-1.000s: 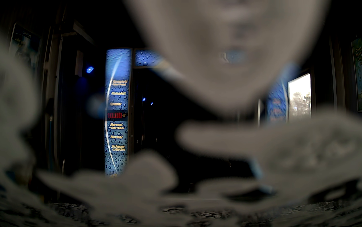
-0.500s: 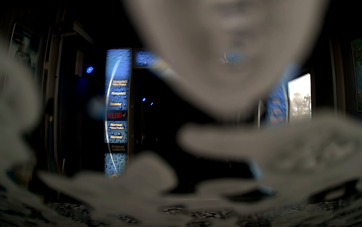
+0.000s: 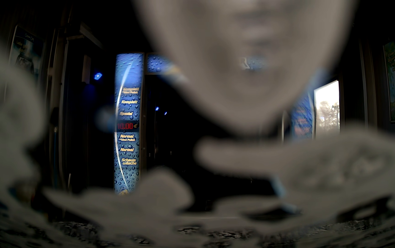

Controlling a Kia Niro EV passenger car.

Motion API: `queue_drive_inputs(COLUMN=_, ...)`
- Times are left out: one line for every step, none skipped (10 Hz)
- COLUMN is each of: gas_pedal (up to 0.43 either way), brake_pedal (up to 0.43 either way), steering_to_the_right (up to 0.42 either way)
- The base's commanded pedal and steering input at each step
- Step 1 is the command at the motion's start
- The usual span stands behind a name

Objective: Follow the waypoints while adhering to traffic rules and regulations

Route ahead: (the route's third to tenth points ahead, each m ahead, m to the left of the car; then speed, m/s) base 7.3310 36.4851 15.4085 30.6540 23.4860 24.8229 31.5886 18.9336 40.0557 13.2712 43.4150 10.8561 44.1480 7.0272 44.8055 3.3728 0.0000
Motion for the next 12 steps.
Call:
queue_drive_inputs(gas_pedal=0.000, brake_pedal=0.006, steering_to_the_right=-0.014)
queue_drive_inputs(gas_pedal=0.000, brake_pedal=0.000, steering_to_the_right=-0.014)
queue_drive_inputs(gas_pedal=0.000, brake_pedal=0.000, steering_to_the_right=-0.015)
queue_drive_inputs(gas_pedal=0.000, brake_pedal=0.000, steering_to_the_right=-0.014)
queue_drive_inputs(gas_pedal=0.000, brake_pedal=0.000, steering_to_the_right=-0.015)
queue_drive_inputs(gas_pedal=0.000, brake_pedal=0.000, steering_to_the_right=-0.015)
queue_drive_inputs(gas_pedal=0.000, brake_pedal=0.000, steering_to_the_right=-0.014)
queue_drive_inputs(gas_pedal=0.000, brake_pedal=0.000, steering_to_the_right=-0.015)
queue_drive_inputs(gas_pedal=0.000, brake_pedal=0.006, steering_to_the_right=-0.014)
queue_drive_inputs(gas_pedal=0.000, brake_pedal=0.006, steering_to_the_right=-0.015)
queue_drive_inputs(gas_pedal=0.000, brake_pedal=0.000, steering_to_the_right=-0.014)
queue_drive_inputs(gas_pedal=0.000, brake_pedal=0.000, steering_to_the_right=-0.015)
